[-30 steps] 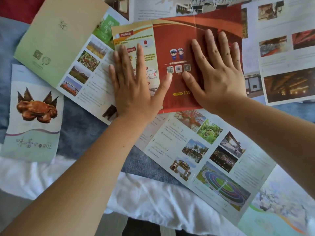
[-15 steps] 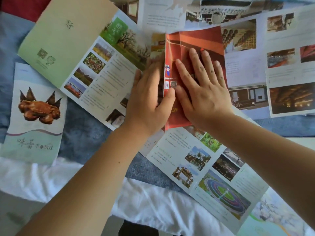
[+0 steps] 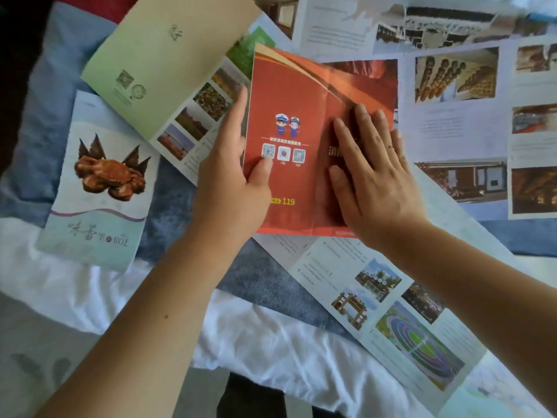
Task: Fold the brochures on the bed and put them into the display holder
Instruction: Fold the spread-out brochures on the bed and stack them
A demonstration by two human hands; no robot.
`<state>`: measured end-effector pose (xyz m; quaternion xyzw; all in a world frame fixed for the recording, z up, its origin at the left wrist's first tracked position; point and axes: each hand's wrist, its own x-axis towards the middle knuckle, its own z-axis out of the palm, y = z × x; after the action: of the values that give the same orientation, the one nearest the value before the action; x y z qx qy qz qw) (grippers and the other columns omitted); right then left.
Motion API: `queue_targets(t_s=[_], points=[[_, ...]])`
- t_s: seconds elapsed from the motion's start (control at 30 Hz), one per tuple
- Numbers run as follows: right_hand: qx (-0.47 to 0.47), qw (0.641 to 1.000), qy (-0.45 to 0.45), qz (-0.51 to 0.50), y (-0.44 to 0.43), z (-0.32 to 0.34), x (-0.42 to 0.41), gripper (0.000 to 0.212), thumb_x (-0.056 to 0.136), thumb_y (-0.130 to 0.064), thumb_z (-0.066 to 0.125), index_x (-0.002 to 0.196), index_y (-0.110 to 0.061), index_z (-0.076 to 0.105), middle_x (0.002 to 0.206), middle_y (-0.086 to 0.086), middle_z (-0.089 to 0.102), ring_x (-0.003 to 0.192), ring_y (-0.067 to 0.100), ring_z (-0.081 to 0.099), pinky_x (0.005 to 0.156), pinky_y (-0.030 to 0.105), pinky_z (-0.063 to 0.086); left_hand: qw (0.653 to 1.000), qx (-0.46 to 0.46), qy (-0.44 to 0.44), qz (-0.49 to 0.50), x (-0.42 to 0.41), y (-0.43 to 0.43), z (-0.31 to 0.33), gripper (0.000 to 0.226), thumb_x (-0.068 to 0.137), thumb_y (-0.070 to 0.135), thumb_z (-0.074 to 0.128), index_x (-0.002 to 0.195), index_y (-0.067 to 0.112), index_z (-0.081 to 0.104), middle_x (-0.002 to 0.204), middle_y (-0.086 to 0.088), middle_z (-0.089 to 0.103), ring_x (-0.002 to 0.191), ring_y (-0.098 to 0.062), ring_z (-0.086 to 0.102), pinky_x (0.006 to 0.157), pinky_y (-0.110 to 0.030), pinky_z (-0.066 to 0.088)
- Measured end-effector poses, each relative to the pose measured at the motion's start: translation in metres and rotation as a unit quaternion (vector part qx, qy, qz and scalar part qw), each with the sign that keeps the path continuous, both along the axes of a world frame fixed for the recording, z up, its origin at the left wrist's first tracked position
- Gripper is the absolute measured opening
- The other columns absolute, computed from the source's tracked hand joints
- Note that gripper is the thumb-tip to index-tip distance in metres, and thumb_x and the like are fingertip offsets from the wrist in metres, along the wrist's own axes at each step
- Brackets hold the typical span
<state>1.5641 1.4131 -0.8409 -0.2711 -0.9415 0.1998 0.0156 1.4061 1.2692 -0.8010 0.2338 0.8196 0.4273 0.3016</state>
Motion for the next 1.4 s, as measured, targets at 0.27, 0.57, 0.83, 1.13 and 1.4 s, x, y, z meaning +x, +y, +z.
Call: queue_targets(t_s=[0.27,0.57,0.83,1.13,1.4], points=[[0.016,0.999,-0.025,0.038,-0.032,-0.003,-0.034,0.059,0.109,-0.037,0.030,0.164,-0.016,0.026,0.173,0.010,0.009,0.160,0.034,0.002,0.128,0.050,-0.004,0.961,-0.129,0.245,-0.009,-0.014,-0.038,-0.008,0.067,0.096,-0.004,0.052,0.159,0.013,0.033,0.149,-0.016,0.038,0.133,-0.022,0.044,0.109,-0.018,0.041],[0.018,0.999,-0.021,0.046,-0.052,0.000,-0.056,0.059,0.110,-0.040,0.033,0.164,-0.016,0.027,0.173,0.013,0.008,0.160,0.032,0.002,0.129,0.046,-0.002,0.902,-0.234,0.358,-0.064,-0.021,-0.049,-0.028,0.054,0.106,0.036,0.039,0.158,0.021,0.038,0.168,-0.010,0.026,0.155,-0.033,0.024,0.115,-0.049,0.025],[0.058,0.998,-0.016,0.027,-0.073,-0.010,-0.076,0.061,0.109,-0.040,0.031,0.164,-0.015,0.025,0.172,0.018,0.006,0.160,0.036,0.000,0.128,0.048,-0.008,0.907,-0.223,0.346,-0.088,-0.020,-0.072,-0.056,0.061,0.108,0.046,0.025,0.164,0.021,0.021,0.171,-0.012,0.011,0.159,-0.032,0.009,0.127,-0.044,0.015],[0.009,1.000,-0.013,-0.019,-0.081,-0.012,-0.080,0.065,0.109,-0.043,0.021,0.165,-0.011,0.017,0.173,0.015,0.004,0.161,0.029,-0.001,0.127,0.037,-0.013,0.965,-0.118,0.234,-0.023,-0.022,-0.067,-0.054,0.078,0.102,0.052,0.027,0.162,0.004,0.015,0.170,-0.016,0.012,0.159,-0.030,0.009,0.128,-0.045,0.011],[-0.030,0.999,-0.015,-0.020,-0.088,-0.002,-0.084,0.063,0.108,-0.038,0.024,0.165,-0.012,0.019,0.173,0.015,0.001,0.160,0.030,-0.004,0.129,0.041,-0.010,0.968,-0.111,0.222,-0.043,-0.025,-0.071,-0.046,0.080,0.098,0.062,0.033,0.162,0.013,0.025,0.171,-0.016,0.008,0.159,-0.030,0.006,0.128,-0.044,0.008]])
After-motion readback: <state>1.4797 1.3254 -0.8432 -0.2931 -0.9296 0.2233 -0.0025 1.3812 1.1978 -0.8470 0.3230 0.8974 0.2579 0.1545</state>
